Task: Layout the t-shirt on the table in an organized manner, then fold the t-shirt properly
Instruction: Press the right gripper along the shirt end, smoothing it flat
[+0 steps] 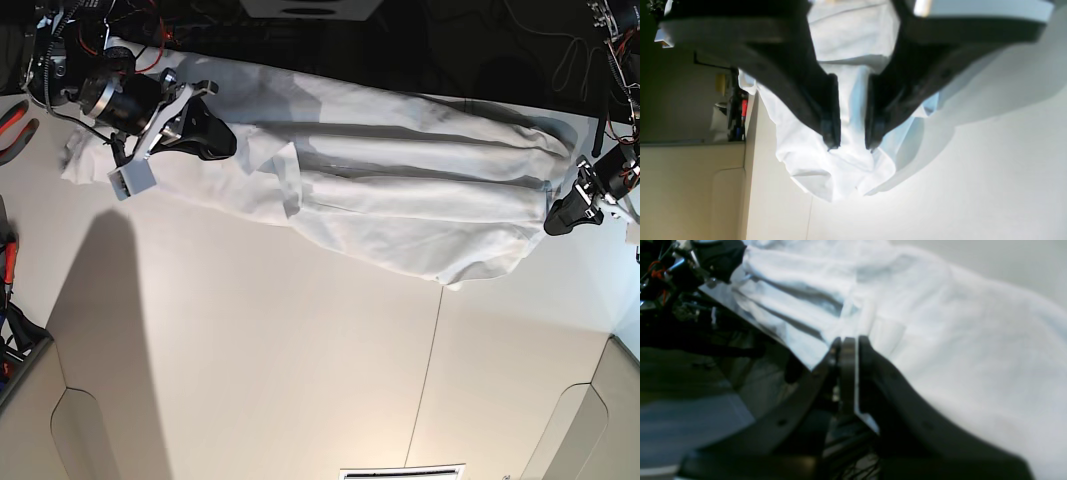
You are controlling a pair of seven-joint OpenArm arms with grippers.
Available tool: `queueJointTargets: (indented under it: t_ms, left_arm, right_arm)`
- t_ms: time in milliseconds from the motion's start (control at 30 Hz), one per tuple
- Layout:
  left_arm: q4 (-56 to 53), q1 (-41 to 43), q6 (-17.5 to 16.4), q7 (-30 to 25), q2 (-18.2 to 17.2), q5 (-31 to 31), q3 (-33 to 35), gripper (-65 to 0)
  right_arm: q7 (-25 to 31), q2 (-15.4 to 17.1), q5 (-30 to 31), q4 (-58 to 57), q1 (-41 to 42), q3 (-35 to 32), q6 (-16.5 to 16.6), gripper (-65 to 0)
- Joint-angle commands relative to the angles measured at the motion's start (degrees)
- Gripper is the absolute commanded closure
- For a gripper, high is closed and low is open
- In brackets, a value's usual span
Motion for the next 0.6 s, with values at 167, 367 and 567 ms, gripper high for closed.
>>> queueJointTargets:
  t_ms: [167, 367, 567]
  left_arm:
    - [0.9, -0.6, -0.6, -0.6, -1.4, -1.6, -0.4, -16.7]
    - [0.9, -0.6, -0.6, -0.6, -1.4, -2.4, -0.4, -16.7]
    - [0.9, -0.6, -0.6, -0.6, -1.4, -2.9, -0.4, -16.7]
  right_arm:
    - [-0.7, 0.4, 2.8, 1.1, -0.5, -0.1, 1.6, -23.3]
    - [-0.7, 0.4, 5.0, 1.1, -0.5, -3.0, 1.7, -24.0]
    - [-0.2, 0.4, 4.7, 1.1, -0.2, -8.7, 1.7, -23.9]
